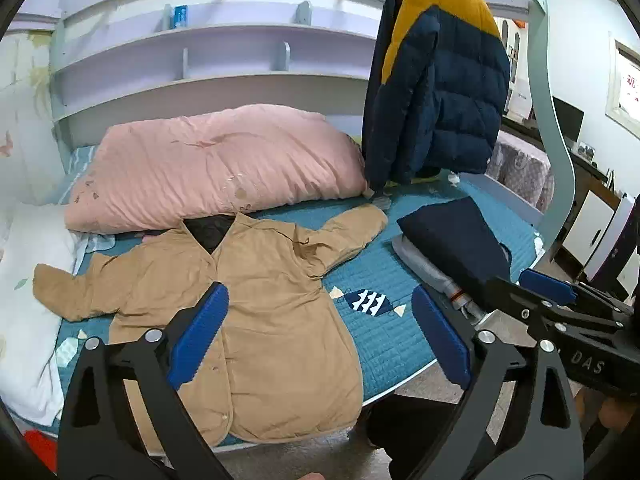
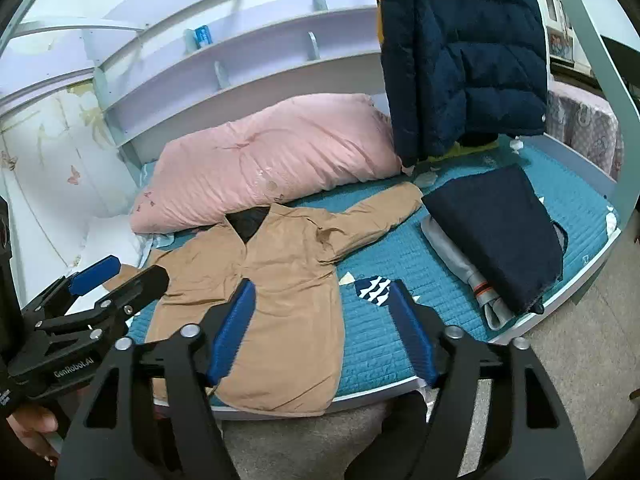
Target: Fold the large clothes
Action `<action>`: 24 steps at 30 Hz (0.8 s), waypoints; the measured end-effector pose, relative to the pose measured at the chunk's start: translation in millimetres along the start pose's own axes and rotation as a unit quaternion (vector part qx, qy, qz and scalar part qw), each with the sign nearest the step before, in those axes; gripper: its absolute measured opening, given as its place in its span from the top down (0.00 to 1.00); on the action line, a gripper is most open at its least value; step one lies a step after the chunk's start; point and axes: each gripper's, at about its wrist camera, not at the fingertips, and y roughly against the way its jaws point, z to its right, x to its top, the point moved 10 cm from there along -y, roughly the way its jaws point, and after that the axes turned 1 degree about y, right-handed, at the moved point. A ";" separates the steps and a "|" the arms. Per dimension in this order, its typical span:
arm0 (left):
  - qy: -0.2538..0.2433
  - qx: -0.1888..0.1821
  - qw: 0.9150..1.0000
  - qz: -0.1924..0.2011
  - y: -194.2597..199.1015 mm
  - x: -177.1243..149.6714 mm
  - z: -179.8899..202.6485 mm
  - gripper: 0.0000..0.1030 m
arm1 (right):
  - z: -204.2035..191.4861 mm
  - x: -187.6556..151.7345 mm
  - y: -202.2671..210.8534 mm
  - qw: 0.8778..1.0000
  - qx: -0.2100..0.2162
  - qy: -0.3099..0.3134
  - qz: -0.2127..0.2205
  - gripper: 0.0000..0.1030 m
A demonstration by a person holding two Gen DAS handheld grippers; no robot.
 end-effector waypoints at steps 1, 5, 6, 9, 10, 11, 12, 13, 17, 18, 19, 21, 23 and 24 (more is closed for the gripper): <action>0.001 0.006 1.000 0.005 7.6 -0.7 -0.5 0.05 | -2.9 0.2 5.8 1.000 0.000 0.002 0.005 0.29; 0.009 0.020 0.999 0.024 33.4 -1.5 -3.0 0.05 | -11.8 0.1 28.2 1.000 -0.001 0.007 0.024 0.20; 0.013 0.023 0.999 0.028 39.8 -1.8 -3.9 0.05 | -13.7 0.4 33.9 1.000 0.000 0.008 0.029 0.19; 0.018 0.028 0.999 0.039 54.1 -1.1 -4.6 0.05 | -16.7 0.1 47.2 0.999 -0.001 0.009 0.041 0.17; 0.016 0.034 0.998 0.044 60.2 -0.9 -4.2 0.05 | -17.3 -0.1 49.9 0.999 -0.001 0.009 0.043 0.17; 0.013 0.040 0.998 0.051 66.8 -0.3 -3.1 0.05 | -17.7 -0.9 53.0 0.999 -0.001 0.009 0.045 0.16; 0.011 0.043 0.998 0.055 71.8 0.2 -2.1 0.05 | -18.5 -1.8 56.4 0.999 0.000 0.009 0.046 0.16; 0.008 0.048 0.997 0.060 79.9 -0.2 -0.5 0.05 | -19.4 -2.8 60.3 0.999 0.000 0.009 0.048 0.16; 0.002 0.063 0.995 0.076 101.6 1.2 2.6 0.05 | -24.3 -4.9 75.6 0.998 0.002 0.013 0.055 0.14; 0.000 0.068 0.994 0.080 107.7 1.2 3.2 0.05 | -27.1 -4.5 81.9 0.998 0.004 0.017 0.061 0.14; -0.001 0.071 0.994 0.083 112.2 1.8 3.1 0.05 | -29.4 -4.4 86.5 0.998 0.005 0.019 0.065 0.14; -0.002 0.077 0.993 0.091 124.3 2.8 4.2 0.05 | -34.0 -3.7 96.9 0.997 0.005 0.024 0.073 0.14; -0.003 0.080 0.992 0.099 135.8 3.9 4.9 0.05 | -39.5 -1.9 107.3 0.996 0.009 0.030 0.083 0.13; -0.003 0.085 0.991 0.104 142.1 5.1 4.9 0.05 | -41.7 -1.9 111.2 0.996 0.010 0.032 0.086 0.13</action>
